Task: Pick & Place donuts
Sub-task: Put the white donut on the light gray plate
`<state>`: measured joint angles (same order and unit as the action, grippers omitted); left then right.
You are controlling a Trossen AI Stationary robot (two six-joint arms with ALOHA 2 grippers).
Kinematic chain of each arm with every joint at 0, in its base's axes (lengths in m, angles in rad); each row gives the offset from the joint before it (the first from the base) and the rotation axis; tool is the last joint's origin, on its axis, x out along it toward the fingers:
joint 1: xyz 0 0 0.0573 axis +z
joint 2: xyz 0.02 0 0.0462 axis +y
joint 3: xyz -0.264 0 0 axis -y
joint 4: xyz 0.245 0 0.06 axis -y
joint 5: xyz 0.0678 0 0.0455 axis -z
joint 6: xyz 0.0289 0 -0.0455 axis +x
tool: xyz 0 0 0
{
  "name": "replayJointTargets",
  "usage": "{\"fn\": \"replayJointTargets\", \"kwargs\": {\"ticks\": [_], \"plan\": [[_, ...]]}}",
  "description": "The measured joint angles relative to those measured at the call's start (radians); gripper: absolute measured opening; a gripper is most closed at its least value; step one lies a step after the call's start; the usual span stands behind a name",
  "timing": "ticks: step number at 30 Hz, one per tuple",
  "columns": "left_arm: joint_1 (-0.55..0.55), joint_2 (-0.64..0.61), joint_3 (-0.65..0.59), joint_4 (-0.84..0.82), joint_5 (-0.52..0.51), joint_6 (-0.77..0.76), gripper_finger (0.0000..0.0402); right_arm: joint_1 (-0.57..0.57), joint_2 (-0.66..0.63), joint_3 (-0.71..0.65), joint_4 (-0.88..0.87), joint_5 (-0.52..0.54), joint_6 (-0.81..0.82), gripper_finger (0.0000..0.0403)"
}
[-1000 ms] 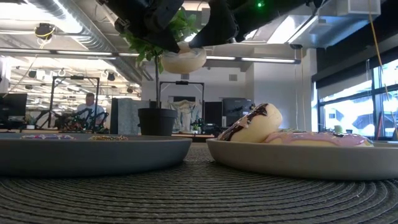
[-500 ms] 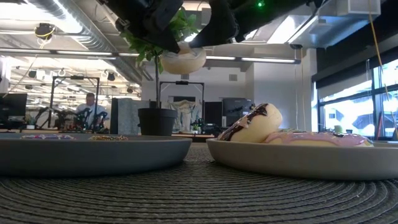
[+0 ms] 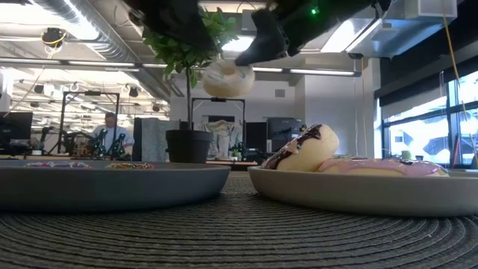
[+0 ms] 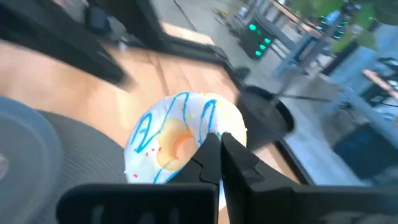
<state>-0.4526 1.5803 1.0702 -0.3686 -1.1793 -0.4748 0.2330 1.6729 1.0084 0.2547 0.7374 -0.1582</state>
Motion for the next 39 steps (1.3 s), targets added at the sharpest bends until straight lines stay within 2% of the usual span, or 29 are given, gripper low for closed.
{"fn": "replayJointTargets", "kwargs": {"ticks": [3, 7, 11, 17, 22, 26, 39], "plan": [[-0.044, -0.001, 0.0, -0.029, -0.024, -0.017, 0.0152, 0.013, -0.022, 0.0, -0.084, 0.057, -0.007, 0.0004], [-0.092, -0.001, 0.0, -0.117, -0.06, -0.136, 0.0157, 0.038, -0.109, 0.0, -0.277, 0.026, 0.07, 0.0004], [-0.116, -0.001, 0.0, -0.165, -0.046, -0.255, 0.0155, 0.066, -0.24, 0.0, -0.519, -0.112, 0.27, 0.0004], [-0.117, -0.001, 0.0, -0.181, -0.025, -0.272, 0.015, 0.164, -0.36, -0.001, -0.829, -0.322, 0.446, 0.0004], [-0.111, -0.001, 0.0, -0.182, -0.023, -0.272, 0.0152, 0.275, -0.382, -0.045, -0.791, -0.395, 0.39, 0.0004], [-0.107, -0.001, 0.0, -0.182, -0.003, -0.272, 0.0151, 0.33, -0.383, -0.137, -0.746, -0.395, 0.4, 0.0004], [-0.049, -0.001, 0.0, -0.174, 0.101, -0.298, 0.0151, 0.343, -0.494, -0.507, -0.182, -0.414, 0.391, 0.0004]]}}
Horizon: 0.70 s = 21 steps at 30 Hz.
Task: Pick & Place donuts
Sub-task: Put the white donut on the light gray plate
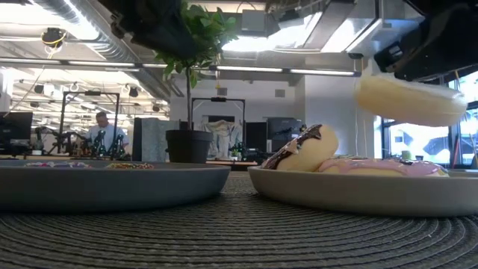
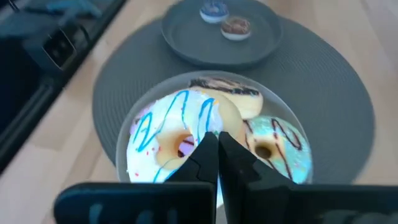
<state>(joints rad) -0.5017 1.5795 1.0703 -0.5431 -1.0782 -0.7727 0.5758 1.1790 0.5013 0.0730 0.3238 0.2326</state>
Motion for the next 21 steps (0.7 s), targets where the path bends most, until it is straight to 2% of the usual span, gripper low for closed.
{"fn": "replayJointTargets", "kwargs": {"ticks": [9, 16, 21], "plan": [[0.059, 0.0, 0.0, 0.001, 0.083, 0.0, 0.0151, -0.005, -0.006, -0.129, 0.216, -0.004, 0.04, 0.0005], [0.068, 0.0, 0.0, 0.0, 0.102, 0.0, 0.0149, -0.039, -0.003, -0.148, 0.223, -0.005, 0.1, 0.0005], [0.068, 0.0, 0.0, 0.0, 0.104, 0.0, 0.015, -0.054, 0.024, -0.148, 0.224, -0.046, 0.124, 0.0005]]}}
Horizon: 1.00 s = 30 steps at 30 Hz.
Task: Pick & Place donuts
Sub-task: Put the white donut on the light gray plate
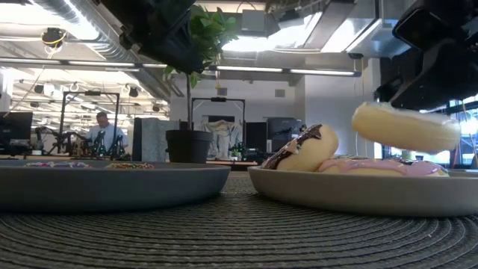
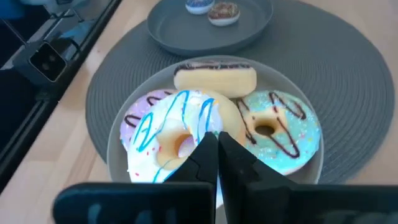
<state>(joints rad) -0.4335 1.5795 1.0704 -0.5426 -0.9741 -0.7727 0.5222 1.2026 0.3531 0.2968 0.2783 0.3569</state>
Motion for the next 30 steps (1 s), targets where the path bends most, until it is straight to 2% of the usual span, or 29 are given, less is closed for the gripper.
{"fn": "replayJointTargets", "kwargs": {"ticks": [7, 12, 30], "plan": [[0.0, 0.0, 0.0, 0.0, 0.0, 0.0, 0.0151, -0.002, 0.048, 0.0, -0.001, 0.008, 0.04, 0.0008], [0.0, 0.0, 0.0, 0.0, 0.005, 0.0, 0.0148, -0.002, 0.058, 0.0, -0.003, 0.013, 0.063, 0.0024], [0.0, 0.0, 0.0, 0.0, 0.007, 0.018, 0.0152, -0.002, 0.058, 0.0, -0.04, 0.007, 0.082, 0.013]]}}
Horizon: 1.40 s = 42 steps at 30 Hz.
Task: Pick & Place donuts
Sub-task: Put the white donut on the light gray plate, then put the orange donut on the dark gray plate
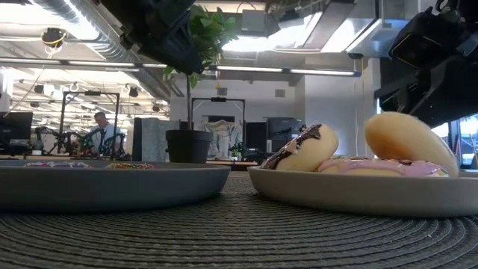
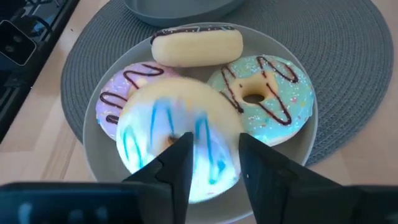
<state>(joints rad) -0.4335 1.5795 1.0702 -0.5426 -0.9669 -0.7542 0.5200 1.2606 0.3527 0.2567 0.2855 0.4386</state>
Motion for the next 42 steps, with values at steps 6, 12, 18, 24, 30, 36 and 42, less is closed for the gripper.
{"fn": "replayJointTargets", "kwargs": {"ticks": [6, 12, 18, 24, 30, 36, 42], "plan": [[0.0, 0.0, 0.0, 0.0, 0.039, 0.001, 0.015, 0.0, 0.0, 0.0, -0.015, -0.001, 0.001, 0.0134], [0.0, 0.0, 0.0, 0.0, 0.053, 0.02, 0.015, 0.0, -0.031, 0.001, -0.045, -0.034, 0.014, 0.0128], [-0.003, 0.0, 0.0, 0.0, 0.082, 0.043, 0.0152, 0.003, -0.127, 0.074, -0.401, -0.162, 0.335, 0.0127], [-0.003, 0.0, 0.0, -0.001, 0.097, 0.043, 0.0148, 0.073, -0.126, 0.221, -0.714, -0.155, 0.338, 0.0127], [-0.003, 0.001, 0.0, -0.003, 0.098, 0.043, 0.0152, 0.136, -0.071, 0.34, -0.934, -0.115, 0.403, 0.0127], [-0.003, 0.001, 0.0, -0.003, 0.107, 0.043, 0.0148, 0.172, -0.023, 0.359, -1.044, -0.177, 0.574, 0.0127], [-0.003, 0.001, 0.0, -0.003, 0.124, 0.035, 0.0152, 0.201, 0.006, 0.359, -1.048, -0.178, 0.633, 0.0127]]}}
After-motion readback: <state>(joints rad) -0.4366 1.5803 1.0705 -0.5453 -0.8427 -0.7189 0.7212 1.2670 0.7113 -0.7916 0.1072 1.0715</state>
